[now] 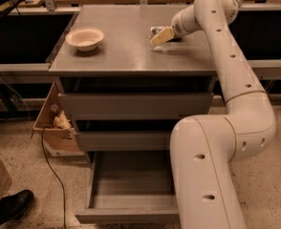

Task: Place redbull can into bottom drawer

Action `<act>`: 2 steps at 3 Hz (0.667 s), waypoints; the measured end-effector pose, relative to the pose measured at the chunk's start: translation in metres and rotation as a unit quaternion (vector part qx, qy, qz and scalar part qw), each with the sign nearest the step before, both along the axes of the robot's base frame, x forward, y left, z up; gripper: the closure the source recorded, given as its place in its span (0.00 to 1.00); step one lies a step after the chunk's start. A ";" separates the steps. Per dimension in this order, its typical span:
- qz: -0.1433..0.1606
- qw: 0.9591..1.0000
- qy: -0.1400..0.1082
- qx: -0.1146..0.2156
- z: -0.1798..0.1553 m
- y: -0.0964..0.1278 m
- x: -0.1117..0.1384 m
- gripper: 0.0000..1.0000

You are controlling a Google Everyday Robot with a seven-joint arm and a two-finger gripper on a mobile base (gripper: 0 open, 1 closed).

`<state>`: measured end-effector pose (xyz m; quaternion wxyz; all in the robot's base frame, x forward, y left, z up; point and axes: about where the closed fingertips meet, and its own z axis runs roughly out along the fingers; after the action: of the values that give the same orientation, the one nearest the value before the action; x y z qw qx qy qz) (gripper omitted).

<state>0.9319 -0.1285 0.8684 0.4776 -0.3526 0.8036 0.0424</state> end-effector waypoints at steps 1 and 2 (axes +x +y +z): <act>-0.002 1.000 0.009 0.006 -0.008 0.002 0.001 0.15; -0.002 1.000 0.020 0.013 -0.017 0.003 -0.001 0.38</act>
Offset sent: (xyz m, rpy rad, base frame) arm 0.0430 -0.0171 -0.0001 0.0427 0.0609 -0.0059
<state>0.9312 -0.1259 0.8518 0.4658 -0.3443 0.8130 0.0587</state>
